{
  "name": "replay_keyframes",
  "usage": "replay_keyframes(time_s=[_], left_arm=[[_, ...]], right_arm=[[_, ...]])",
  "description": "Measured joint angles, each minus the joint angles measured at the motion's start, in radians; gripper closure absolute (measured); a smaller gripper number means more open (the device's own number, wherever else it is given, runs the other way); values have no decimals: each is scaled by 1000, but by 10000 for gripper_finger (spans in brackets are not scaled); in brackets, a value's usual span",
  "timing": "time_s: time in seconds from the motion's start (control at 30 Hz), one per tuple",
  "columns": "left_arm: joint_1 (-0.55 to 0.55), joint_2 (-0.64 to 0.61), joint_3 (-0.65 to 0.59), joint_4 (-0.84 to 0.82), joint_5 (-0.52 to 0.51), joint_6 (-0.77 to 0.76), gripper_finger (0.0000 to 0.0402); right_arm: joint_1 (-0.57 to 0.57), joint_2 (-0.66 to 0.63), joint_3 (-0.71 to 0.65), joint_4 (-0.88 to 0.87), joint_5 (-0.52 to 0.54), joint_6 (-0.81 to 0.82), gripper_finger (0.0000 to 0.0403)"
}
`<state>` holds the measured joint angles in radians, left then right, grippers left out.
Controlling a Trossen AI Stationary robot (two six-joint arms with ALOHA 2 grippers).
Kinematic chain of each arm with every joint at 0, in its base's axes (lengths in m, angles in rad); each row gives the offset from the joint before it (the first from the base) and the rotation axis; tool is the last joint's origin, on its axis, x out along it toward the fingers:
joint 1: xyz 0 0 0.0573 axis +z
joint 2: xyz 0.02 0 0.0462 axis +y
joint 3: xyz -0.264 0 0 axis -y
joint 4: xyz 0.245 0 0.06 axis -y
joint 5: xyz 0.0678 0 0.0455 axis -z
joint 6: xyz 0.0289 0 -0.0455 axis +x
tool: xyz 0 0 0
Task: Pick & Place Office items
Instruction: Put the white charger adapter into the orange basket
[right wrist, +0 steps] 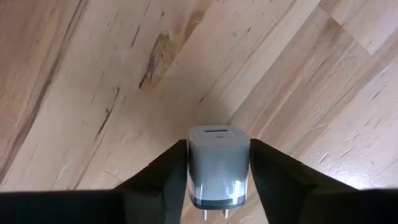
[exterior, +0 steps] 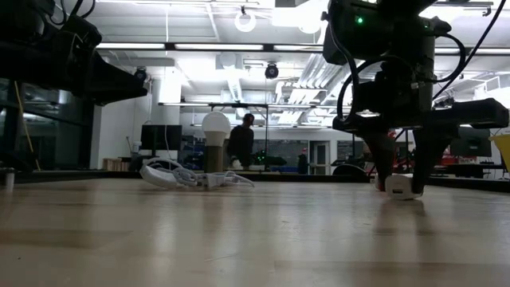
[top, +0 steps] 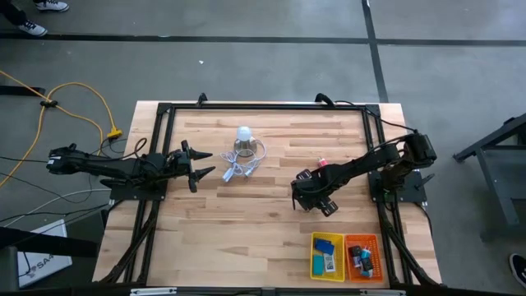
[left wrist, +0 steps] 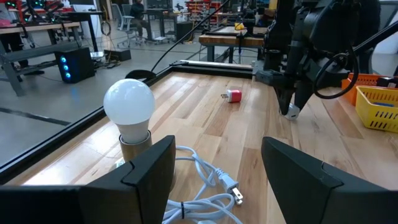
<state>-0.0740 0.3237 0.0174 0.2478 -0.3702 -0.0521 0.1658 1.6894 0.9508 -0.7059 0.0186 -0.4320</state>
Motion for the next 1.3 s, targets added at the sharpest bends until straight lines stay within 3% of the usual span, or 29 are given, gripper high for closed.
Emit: replay_keyframes(time_s=[0.23,0.57,0.93,1.3], left_arm=[[0,0,0,0,0,0,171],[0,0,0,0,0,0,171],[0,0,0,0,0,0,171],[0,0,0,0,0,0,171]], right_arm=[[0,0,0,0,-2,1,285],[0,-9,0,-2,0,1,288],[0,-101,64,-31,11,1,289],[32,-132,159,-81,96,92,289]])
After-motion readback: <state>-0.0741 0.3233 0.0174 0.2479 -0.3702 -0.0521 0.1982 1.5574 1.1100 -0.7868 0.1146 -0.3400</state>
